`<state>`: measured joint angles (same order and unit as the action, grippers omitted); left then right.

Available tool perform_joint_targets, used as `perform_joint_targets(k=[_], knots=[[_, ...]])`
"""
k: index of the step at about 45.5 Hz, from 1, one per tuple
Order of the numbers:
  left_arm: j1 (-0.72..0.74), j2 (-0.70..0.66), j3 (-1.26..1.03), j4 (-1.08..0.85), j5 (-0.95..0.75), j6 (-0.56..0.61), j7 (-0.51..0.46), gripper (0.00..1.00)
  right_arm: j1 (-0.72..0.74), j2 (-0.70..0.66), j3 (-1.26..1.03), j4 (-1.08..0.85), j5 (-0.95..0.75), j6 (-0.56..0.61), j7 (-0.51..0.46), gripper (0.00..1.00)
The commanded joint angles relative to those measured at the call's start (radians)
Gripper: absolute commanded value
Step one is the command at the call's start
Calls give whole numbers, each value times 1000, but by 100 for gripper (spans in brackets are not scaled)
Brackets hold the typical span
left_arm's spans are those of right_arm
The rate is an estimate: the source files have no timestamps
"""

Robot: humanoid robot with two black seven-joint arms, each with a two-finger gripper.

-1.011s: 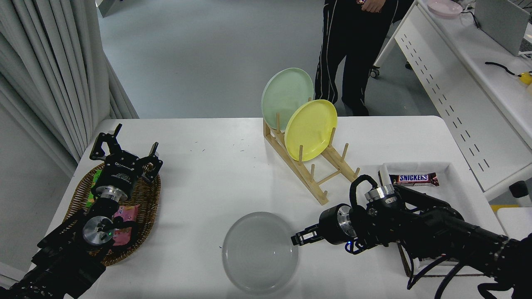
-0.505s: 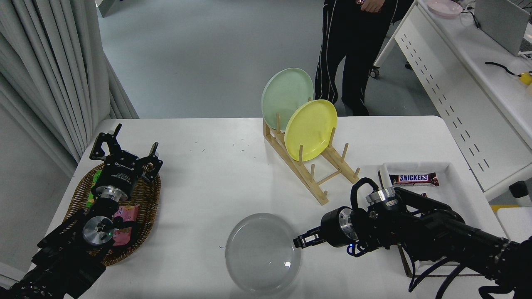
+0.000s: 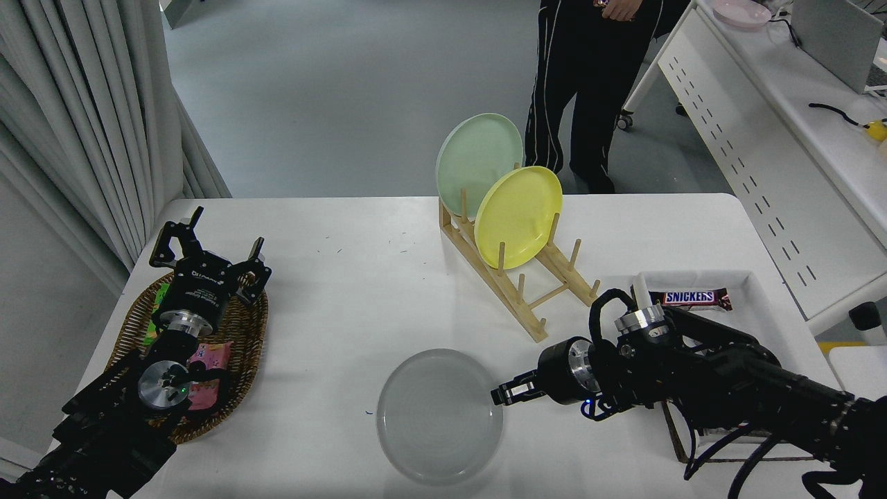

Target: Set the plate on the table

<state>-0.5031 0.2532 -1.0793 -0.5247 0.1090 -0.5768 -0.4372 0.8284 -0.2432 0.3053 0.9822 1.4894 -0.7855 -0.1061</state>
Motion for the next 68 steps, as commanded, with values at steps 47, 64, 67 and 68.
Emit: perform_joint_targets(k=[47, 64, 67, 68], knots=[[0, 0, -1, 0, 0, 0, 0, 100, -2, -36, -9, 12, -5, 0, -3, 100], [0, 0, 1, 0, 0, 0, 0, 100, 110, -116, -15, 176, 2, 0, -4, 100], [0, 0, -1, 0, 0, 0, 0, 100, 126, -133, -37, 214, 0, 0, -4, 100], [0, 1, -1, 0, 0, 0, 0, 100, 130, -142, -46, 226, 0, 17, -4, 100]])
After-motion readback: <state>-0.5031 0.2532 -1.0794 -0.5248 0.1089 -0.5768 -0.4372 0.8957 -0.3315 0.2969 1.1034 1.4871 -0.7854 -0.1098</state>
